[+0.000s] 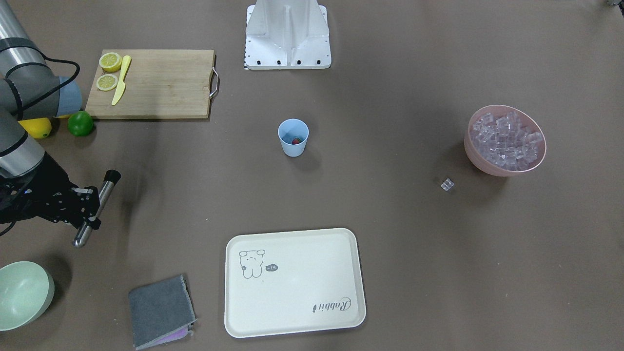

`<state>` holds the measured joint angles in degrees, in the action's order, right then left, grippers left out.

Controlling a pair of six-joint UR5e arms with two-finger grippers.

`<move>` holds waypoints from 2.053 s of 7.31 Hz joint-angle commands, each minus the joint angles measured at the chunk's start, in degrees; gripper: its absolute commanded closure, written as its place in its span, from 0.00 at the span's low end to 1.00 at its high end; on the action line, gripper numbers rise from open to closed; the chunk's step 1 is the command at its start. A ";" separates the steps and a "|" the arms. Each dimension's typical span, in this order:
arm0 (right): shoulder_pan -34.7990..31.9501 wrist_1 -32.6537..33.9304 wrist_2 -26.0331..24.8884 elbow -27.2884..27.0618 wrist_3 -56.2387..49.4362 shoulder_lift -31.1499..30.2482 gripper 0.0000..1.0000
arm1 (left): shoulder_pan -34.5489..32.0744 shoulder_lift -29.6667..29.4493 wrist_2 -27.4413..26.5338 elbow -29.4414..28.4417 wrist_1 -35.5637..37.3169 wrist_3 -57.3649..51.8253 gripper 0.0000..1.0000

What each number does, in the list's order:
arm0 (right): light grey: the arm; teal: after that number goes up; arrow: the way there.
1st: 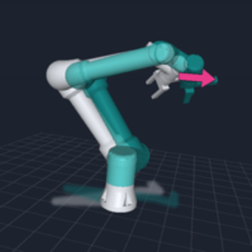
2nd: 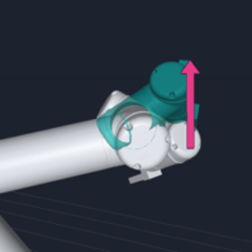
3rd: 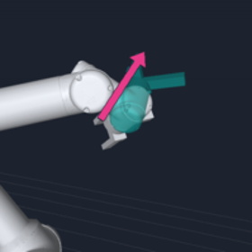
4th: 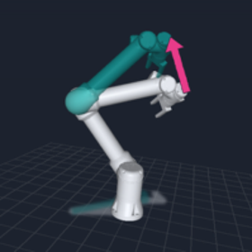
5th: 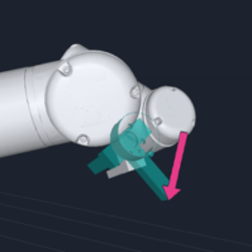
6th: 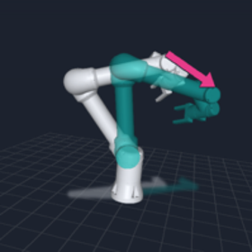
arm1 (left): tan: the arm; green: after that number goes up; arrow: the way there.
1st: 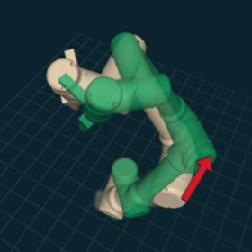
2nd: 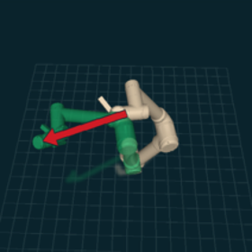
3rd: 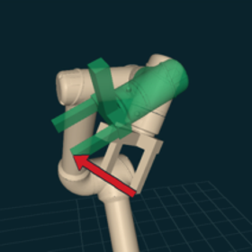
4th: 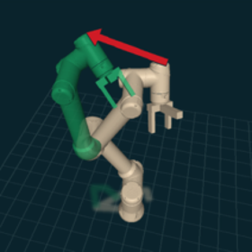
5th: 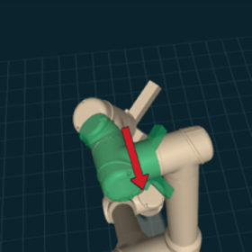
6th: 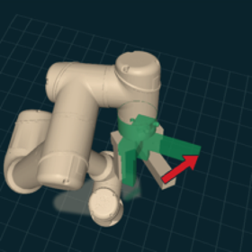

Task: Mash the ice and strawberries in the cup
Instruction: 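Carry the pestle back and stand it upright near its start spot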

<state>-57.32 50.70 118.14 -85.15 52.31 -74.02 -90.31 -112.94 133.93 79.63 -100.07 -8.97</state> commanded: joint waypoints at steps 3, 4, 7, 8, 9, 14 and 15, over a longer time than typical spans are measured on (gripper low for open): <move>0.19 9.03 4.90 3.50 -0.02 2.37 1.00 | 0.83 -0.80 5.19 -0.62 -2.06 1.41 0.04; 0.28 12.11 4.91 3.85 -0.02 3.86 1.00 | 1.09 -0.62 6.51 -0.62 -2.06 1.50 0.04; 1.33 19.17 9.21 4.37 -4.47 7.05 1.00 | 1.54 -1.84 6.43 -1.23 -1.89 2.11 0.04; 1.25 19.26 9.04 4.81 -9.03 6.09 1.00 | 1.54 -1.94 6.52 -1.32 -1.89 2.46 0.04; 1.86 19.26 8.95 5.77 -9.51 6.08 1.00 | 1.54 -1.94 6.52 -1.23 -2.06 2.21 0.04; 2.39 21.11 9.21 6.13 -9.33 6.52 0.08 | 1.54 -1.67 6.61 -1.06 -2.15 2.12 0.04; 2.48 21.19 9.30 6.13 -9.34 6.69 0.00 | 1.54 -1.76 6.52 -1.06 -2.15 2.20 0.04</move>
<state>-54.96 71.78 127.42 -79.02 43.24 -67.43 -88.77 -114.65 140.52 78.58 -102.18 -6.80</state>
